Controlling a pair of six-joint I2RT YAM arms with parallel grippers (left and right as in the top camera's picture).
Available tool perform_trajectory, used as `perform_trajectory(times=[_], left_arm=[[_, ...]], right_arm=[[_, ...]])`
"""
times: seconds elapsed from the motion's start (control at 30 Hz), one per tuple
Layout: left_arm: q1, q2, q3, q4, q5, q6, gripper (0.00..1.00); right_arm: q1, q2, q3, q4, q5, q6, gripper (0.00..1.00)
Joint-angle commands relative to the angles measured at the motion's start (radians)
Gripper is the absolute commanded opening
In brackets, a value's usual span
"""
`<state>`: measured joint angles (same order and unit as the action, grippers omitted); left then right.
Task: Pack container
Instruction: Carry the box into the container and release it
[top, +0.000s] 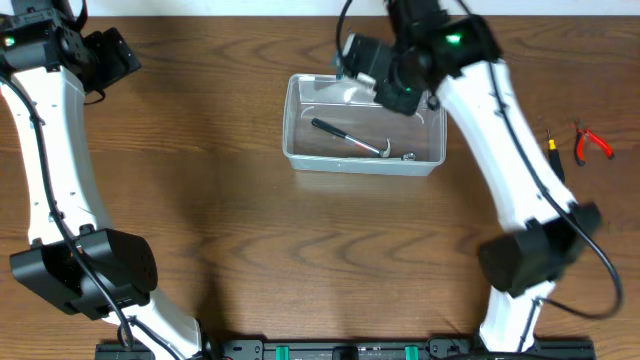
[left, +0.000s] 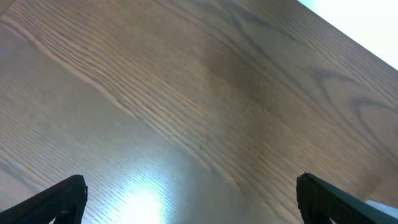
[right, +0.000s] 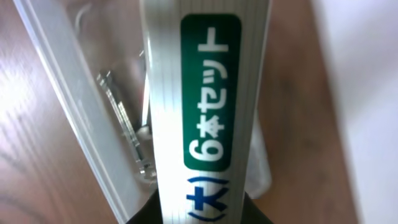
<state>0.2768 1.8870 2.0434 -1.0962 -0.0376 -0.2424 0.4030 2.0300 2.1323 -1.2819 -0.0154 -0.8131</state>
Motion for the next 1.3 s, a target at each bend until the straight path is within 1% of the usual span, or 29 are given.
perform_trajectory(times=[0.0, 0.2, 0.47, 0.67, 0.9, 1.27], left_arm=[[0.000, 0.004, 0.005, -0.003, -0.016, 0.002, 0.98], [0.000, 0.004, 0.005, -0.003, -0.016, 0.002, 0.98], [0.000, 0.004, 0.005, -0.003, -0.016, 0.002, 0.98], [0.000, 0.004, 0.005, -0.003, -0.016, 0.002, 0.98], [0.000, 0.004, 0.005, -0.003, -0.016, 0.002, 0.98], [0.000, 0.004, 0.005, -0.003, -0.016, 0.002, 0.98]], right_arm=[[0.002, 0.085, 0.013, -0.016, -0.010, 0.008, 0.03], [0.003, 0.190, 0.013, -0.028, -0.045, 0.069, 0.02], [0.003, 0.256, 0.013, -0.060, -0.095, 0.079, 0.02], [0.008, 0.267, 0.012, -0.082, -0.182, 0.080, 0.02], [0.016, 0.281, 0.010, -0.122, -0.185, 0.080, 0.02], [0.030, 0.283, -0.037, -0.123, -0.210, 0.080, 0.03]])
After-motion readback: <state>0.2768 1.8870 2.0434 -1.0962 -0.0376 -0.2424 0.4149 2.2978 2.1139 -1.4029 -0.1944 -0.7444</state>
